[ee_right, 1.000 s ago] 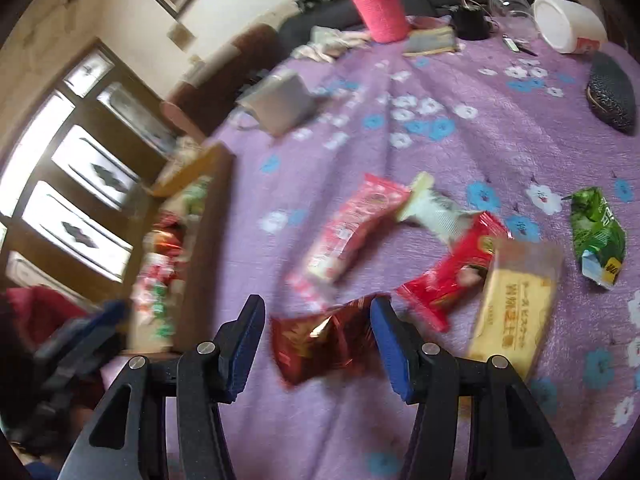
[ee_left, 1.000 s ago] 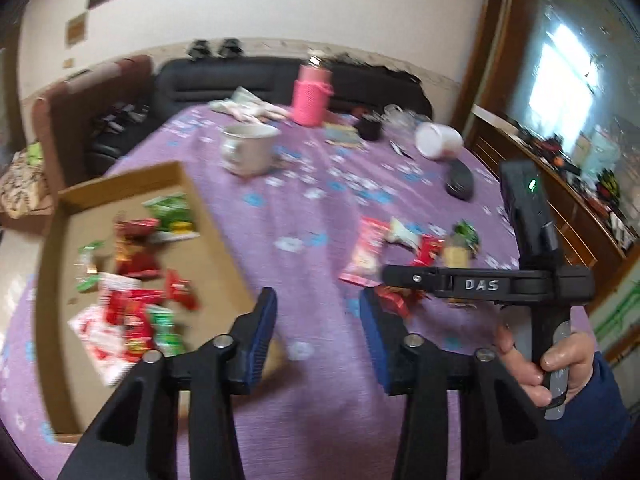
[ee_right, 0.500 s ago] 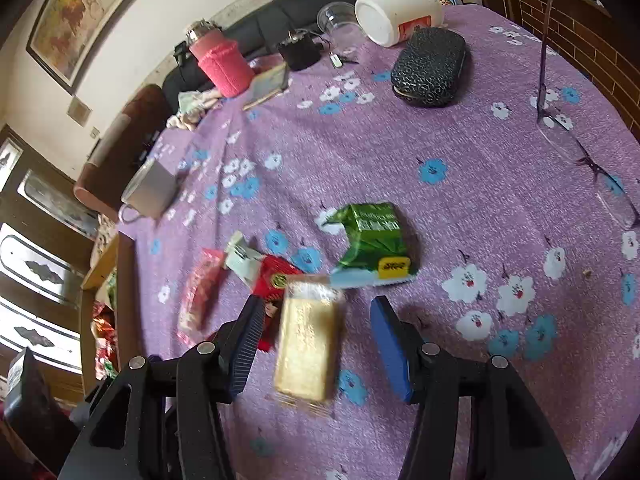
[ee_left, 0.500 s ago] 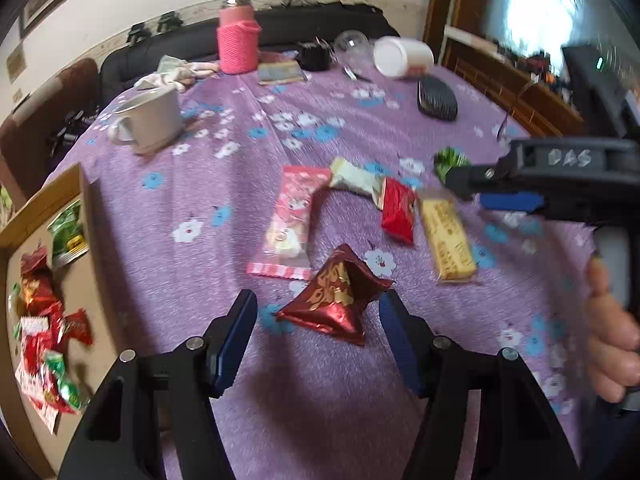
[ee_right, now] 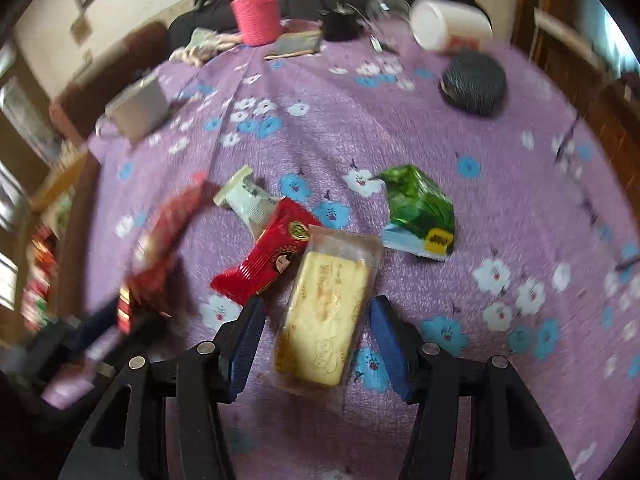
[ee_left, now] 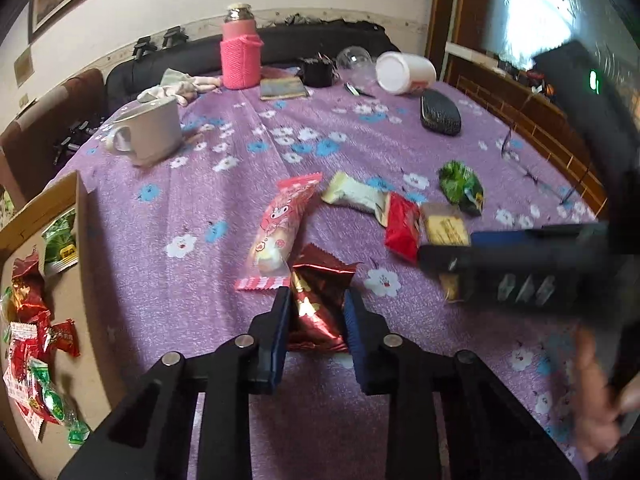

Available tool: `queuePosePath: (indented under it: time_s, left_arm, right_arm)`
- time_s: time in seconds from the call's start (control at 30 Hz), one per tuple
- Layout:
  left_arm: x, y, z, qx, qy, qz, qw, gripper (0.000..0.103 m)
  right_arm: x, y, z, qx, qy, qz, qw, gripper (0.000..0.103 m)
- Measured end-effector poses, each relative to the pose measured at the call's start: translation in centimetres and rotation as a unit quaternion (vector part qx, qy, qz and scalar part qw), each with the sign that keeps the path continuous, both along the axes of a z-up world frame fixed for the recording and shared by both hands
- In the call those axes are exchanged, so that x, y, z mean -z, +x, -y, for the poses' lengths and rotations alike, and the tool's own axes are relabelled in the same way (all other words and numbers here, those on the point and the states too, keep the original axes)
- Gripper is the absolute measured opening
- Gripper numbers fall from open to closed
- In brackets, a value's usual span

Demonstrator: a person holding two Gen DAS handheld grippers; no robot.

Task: Organize snacks
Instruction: 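Grasp the red wrapped candy with left gripper while right grasps the cream biscuit packet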

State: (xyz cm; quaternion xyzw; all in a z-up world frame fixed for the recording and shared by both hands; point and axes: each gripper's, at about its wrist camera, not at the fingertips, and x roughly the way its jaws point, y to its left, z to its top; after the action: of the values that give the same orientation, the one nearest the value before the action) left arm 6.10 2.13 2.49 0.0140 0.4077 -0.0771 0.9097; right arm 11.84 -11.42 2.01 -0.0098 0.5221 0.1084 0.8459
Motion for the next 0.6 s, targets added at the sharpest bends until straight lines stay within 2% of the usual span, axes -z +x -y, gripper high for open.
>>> queuePosePath:
  time_s: [0.03, 0.1, 0.13, 0.17, 0.27, 0.43, 0.6]
  left_arm:
    - [-0.1, 0.0, -0.3, -0.003, -0.004, 0.001, 1.0000, 0.025]
    - [-0.3, -0.2, -0.6, -0.006, -0.011, 0.002, 0.9999, 0.024]
    - [-0.4, -0.2, -0.7, -0.006, -0.012, 0.003, 0.9999, 0.024]
    - [-0.4, -0.2, -0.8, -0.007, -0.011, 0.005, 0.9999, 0.024]
    - [-0.6, -0.3, -0.7, -0.006, -0.011, 0.009, 0.9999, 0.024]
    - [-0.8, -0.5, -1.0, -0.009, -0.014, 0.013, 0.9998, 0.023]
    - [-1.1, -0.6, -1.4, -0.014, -0.020, 0.019, 0.9995, 0.019]
  right_arm:
    - [0.1, -0.2, -0.4, -0.002, -0.013, 0.007, 1.000, 0.058]
    - [0.1, -0.3, -0.4, 0.005, -0.027, 0.017, 0.999, 0.048]
    - [0.1, -0.3, -0.2, 0.010, -0.027, 0.018, 0.999, 0.039]
    - [0.0, -0.1, 0.3, 0.019, -0.018, 0.016, 1.000, 0.036]
    - [-0.1, 0.4, 2.1, 0.042, 0.025, 0.003, 0.999, 0.036]
    - [-0.5, 0.3, 2.2, 0.051, 0.043, 0.008, 0.998, 0.036]
    - [-2.3, -0.7, 1.7, 0.038, 0.069, 0.051, 0.996, 0.036]
